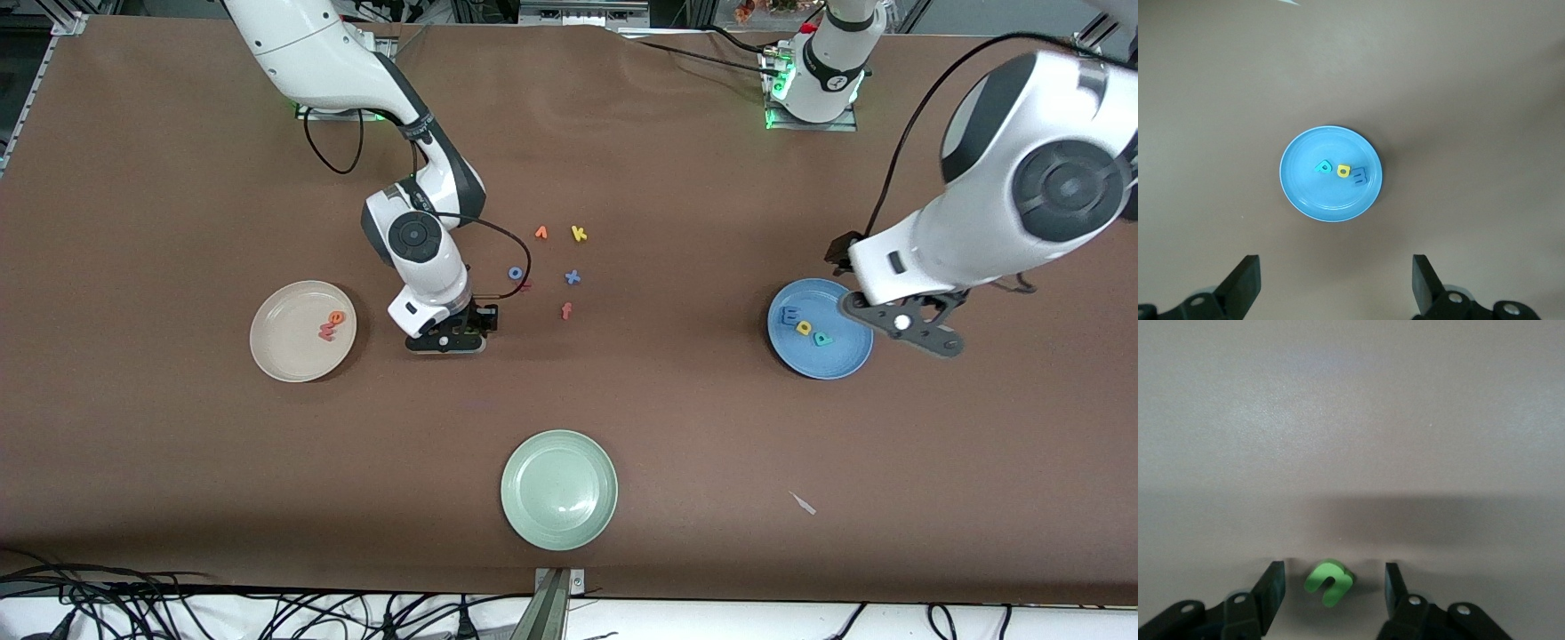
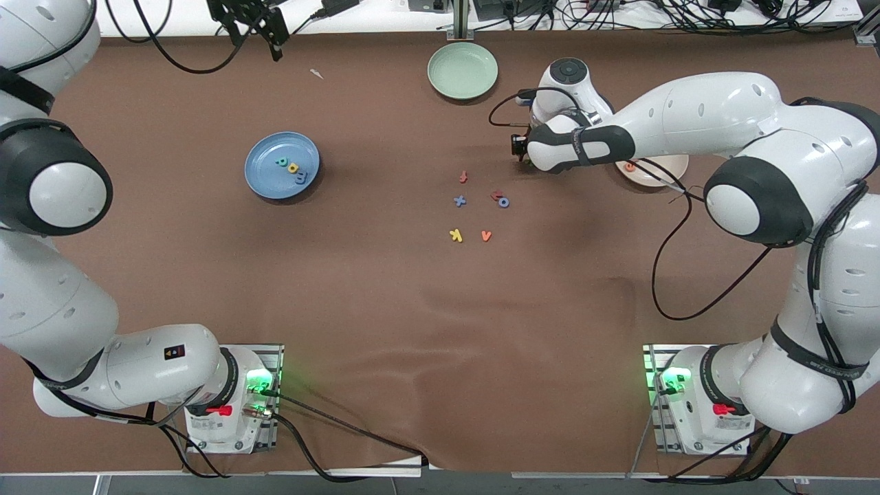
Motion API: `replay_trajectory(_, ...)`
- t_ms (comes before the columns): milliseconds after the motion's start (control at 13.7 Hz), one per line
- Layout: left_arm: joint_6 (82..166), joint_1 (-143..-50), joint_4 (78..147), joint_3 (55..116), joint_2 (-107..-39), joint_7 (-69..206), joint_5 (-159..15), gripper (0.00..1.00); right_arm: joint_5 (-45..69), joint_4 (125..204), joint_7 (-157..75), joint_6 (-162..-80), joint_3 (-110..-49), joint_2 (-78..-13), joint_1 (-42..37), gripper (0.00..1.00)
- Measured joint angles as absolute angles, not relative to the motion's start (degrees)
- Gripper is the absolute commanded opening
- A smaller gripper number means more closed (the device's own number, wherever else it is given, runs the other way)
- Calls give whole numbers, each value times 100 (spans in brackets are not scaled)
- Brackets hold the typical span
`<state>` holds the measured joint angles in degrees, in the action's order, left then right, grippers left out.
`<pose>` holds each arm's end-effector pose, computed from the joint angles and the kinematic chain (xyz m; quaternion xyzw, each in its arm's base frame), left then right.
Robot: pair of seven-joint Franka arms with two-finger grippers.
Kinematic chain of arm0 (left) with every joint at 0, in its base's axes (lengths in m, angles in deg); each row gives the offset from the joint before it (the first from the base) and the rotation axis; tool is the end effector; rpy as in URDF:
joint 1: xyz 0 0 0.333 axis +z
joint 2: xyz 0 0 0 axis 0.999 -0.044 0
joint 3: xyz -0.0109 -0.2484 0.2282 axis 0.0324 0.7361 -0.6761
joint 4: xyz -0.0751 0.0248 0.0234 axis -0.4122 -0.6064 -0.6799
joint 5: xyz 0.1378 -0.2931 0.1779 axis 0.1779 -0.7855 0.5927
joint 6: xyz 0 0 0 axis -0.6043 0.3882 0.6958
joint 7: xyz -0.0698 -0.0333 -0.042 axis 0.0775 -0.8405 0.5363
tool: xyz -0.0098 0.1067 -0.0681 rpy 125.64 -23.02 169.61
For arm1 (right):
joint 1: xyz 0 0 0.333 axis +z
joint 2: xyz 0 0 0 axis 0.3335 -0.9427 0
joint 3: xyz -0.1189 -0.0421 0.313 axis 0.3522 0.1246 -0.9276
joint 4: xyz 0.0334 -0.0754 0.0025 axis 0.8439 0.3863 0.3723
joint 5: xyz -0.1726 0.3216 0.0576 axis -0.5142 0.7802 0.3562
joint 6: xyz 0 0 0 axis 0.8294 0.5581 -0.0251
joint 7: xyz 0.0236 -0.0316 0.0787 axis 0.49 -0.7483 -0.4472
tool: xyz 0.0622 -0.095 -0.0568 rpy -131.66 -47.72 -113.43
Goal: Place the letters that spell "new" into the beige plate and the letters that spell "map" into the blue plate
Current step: 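Return the left gripper to rest while the right gripper lifts the u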
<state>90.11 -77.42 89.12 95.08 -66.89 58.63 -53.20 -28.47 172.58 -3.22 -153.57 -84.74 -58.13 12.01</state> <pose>0.5987 -0.1165 0.5481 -0.9804 0.1749 0.0888 0.0152 0.5529 0.3328 0.1979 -0.9989 -0.0119 -0.0446 0.0045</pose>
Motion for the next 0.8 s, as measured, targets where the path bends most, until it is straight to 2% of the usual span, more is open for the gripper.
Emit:
replay_trajectory(146,9114,-8276,9081,8261,-6116,5871,-6285,100,-2847,17258,-283,-15364,-8474,-5839,1202,55)
replay_trajectory(291,9601,-8571,9651,7516,-5558,5875,-6640,100,-2847,17258,-247,-15364,-8474,-5848,1203,39)
replay_trajectory(437,10292,-8624,10589,7392,-4999,5941,-6593,100,-2847,17258,-236,-15363,-8472,-5847,1203,26)
replay_trajectory(583,10478,-8682,11069,7397,-4707,5969,-6245,100,-2847,17258,-228,-15361,-8470,-5844,1203,24)
replay_trajectory(802,10485,-8714,11192,7414,-4613,5984,-6122,100,-2848,17253,-248,-15360,-8468,-5842,1203,24)
